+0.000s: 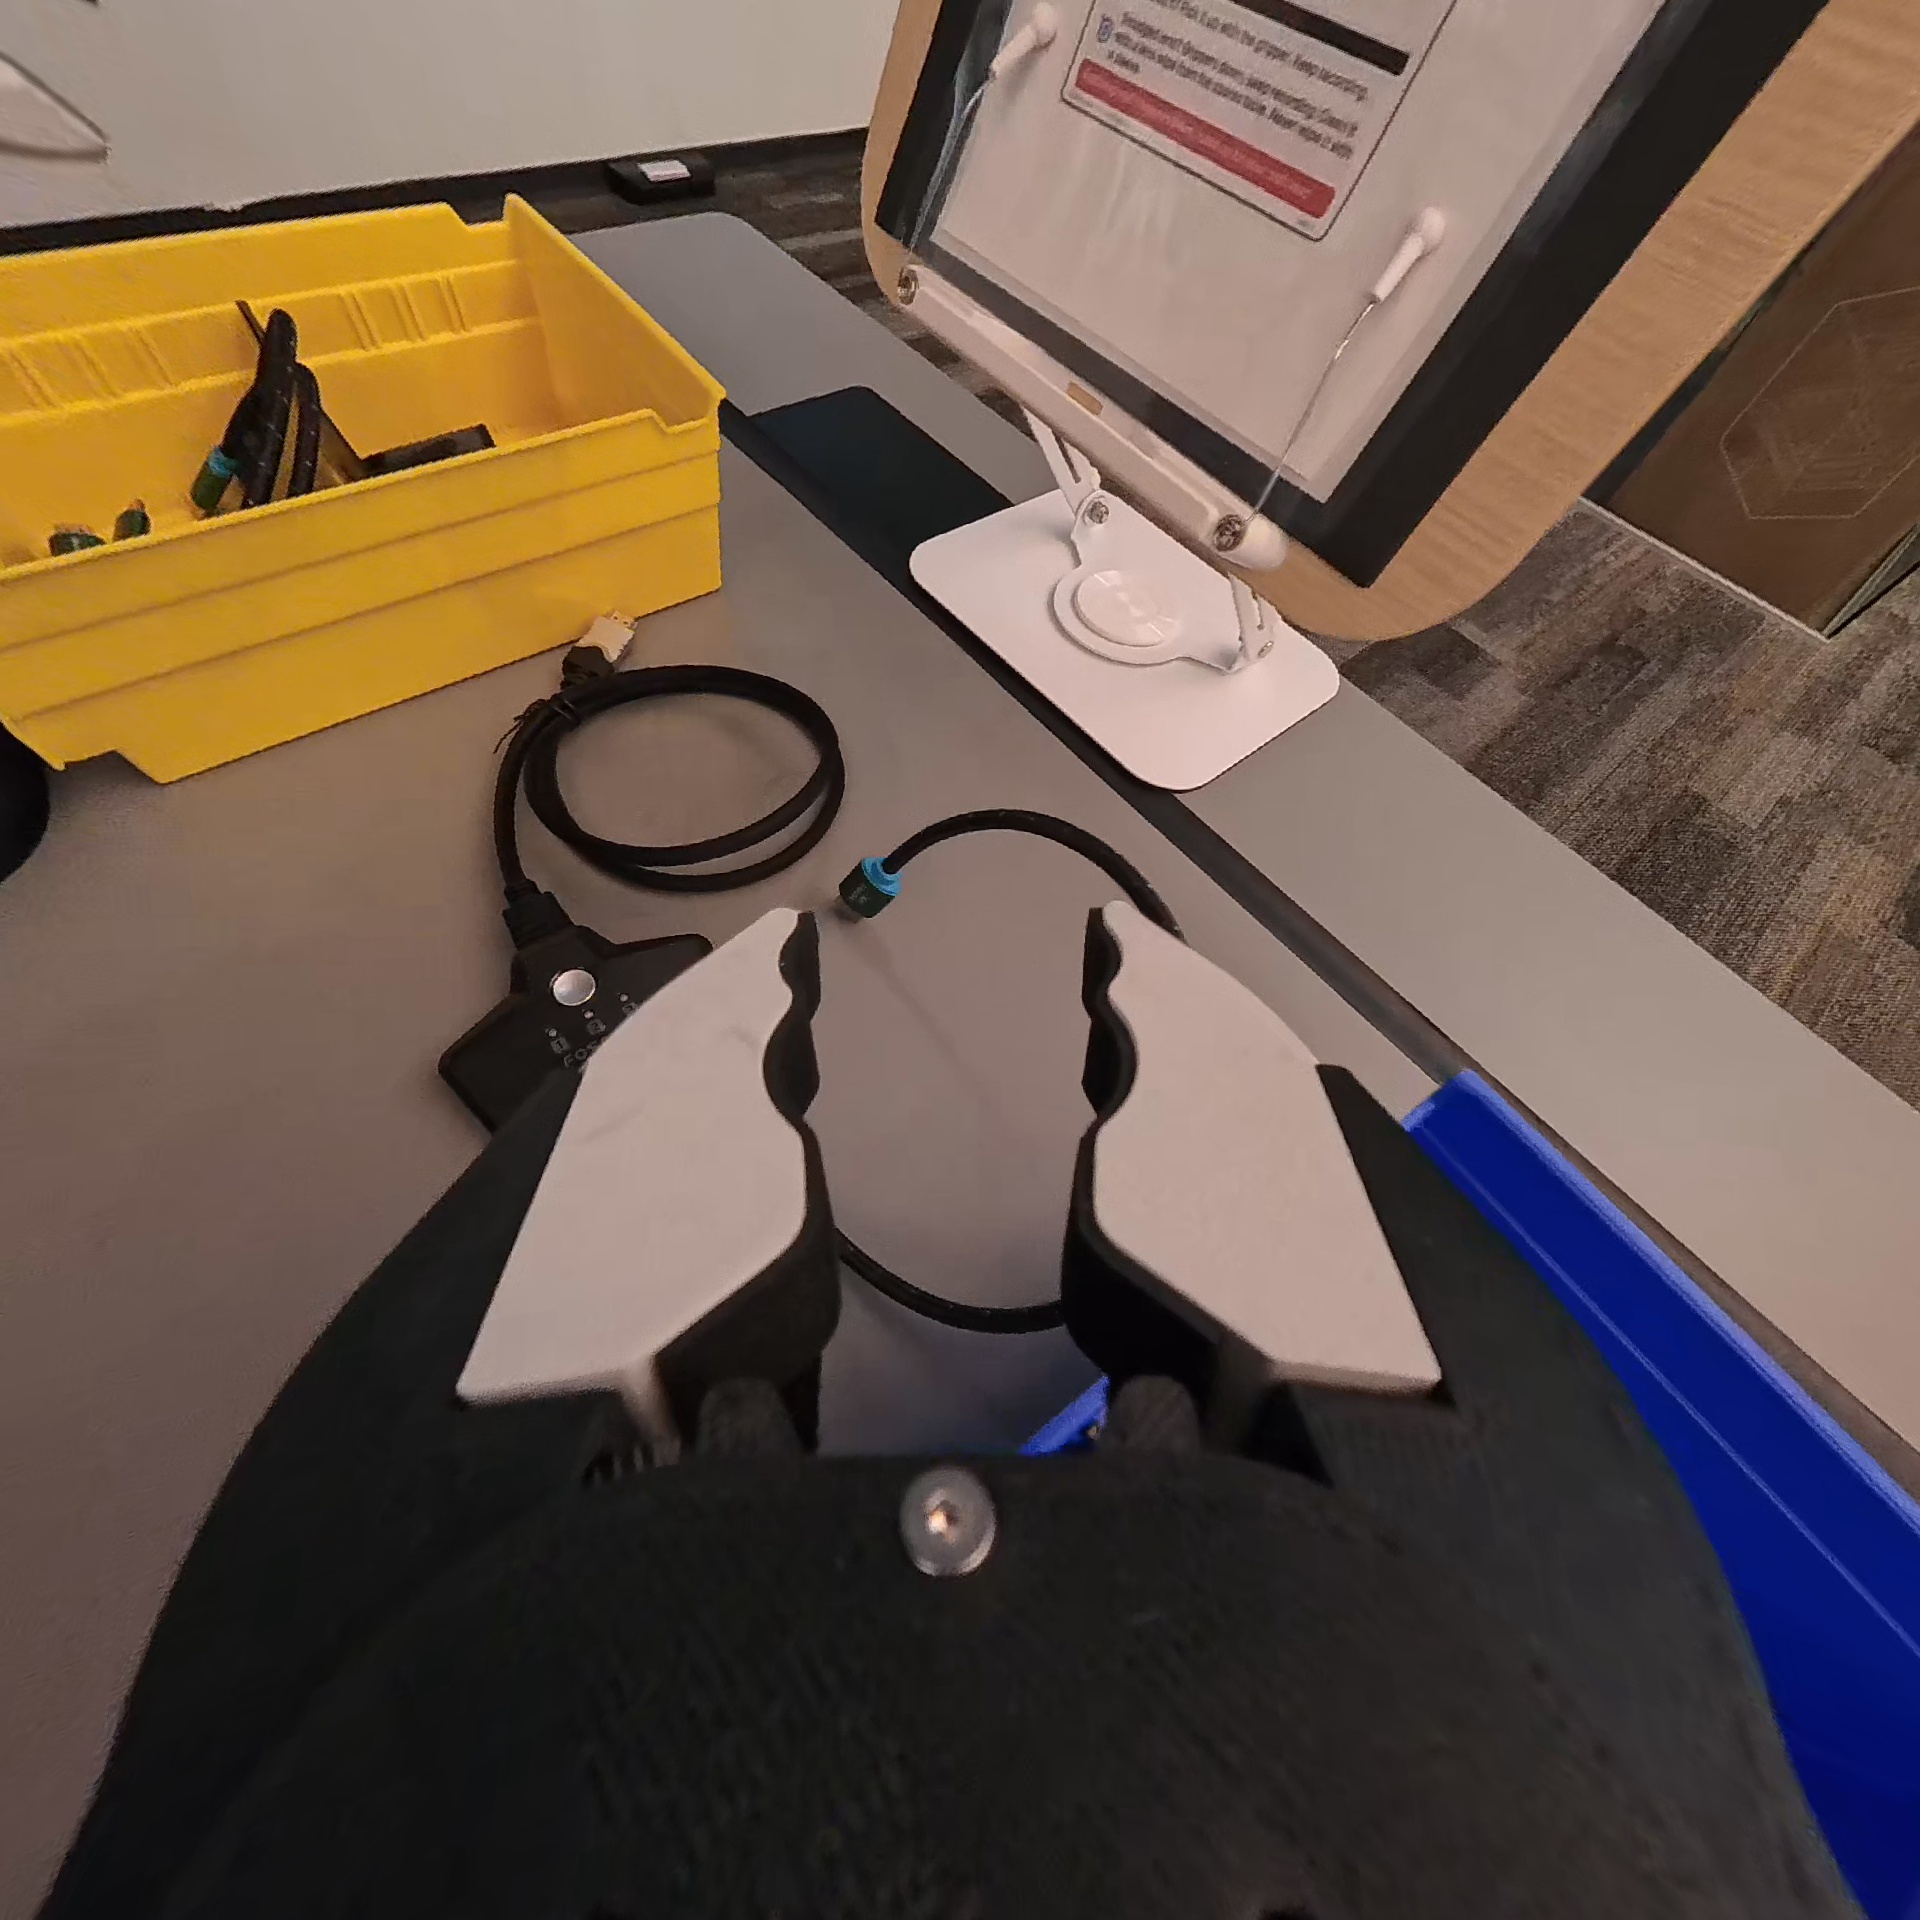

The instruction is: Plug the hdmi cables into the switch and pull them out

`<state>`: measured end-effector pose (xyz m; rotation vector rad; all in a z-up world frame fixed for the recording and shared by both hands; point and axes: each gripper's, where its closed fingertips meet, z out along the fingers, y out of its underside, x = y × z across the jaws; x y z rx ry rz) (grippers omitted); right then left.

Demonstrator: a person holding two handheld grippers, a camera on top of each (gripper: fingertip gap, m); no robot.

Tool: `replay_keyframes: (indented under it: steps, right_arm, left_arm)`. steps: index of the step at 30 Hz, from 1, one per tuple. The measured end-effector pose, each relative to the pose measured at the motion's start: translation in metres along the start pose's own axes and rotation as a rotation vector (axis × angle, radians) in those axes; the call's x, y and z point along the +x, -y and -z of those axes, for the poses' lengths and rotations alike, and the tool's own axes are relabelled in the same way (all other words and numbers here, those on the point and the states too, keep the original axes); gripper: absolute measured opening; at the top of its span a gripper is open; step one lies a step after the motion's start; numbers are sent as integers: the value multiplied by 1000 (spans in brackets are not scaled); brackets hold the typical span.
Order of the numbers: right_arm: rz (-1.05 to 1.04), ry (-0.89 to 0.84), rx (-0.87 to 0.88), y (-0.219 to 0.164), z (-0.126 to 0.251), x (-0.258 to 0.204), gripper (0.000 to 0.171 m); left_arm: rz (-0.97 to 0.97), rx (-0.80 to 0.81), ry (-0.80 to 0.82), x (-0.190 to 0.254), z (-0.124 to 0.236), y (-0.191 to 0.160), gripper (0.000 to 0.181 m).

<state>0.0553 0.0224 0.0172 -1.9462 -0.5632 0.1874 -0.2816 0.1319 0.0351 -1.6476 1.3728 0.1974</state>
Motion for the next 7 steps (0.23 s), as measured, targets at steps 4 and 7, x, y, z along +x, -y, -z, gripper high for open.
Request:
replay_keyframes:
  steps: [4,7]
  right_arm:
    - [12,7,-27,-4,-7,-5,50]
    - [23,-1,-51,-9,-11,-6,50]
  left_arm:
    - [117,-10,-88,-4,-25,-44,30]
    - [136,-60,-148,6,-44,-62,27]
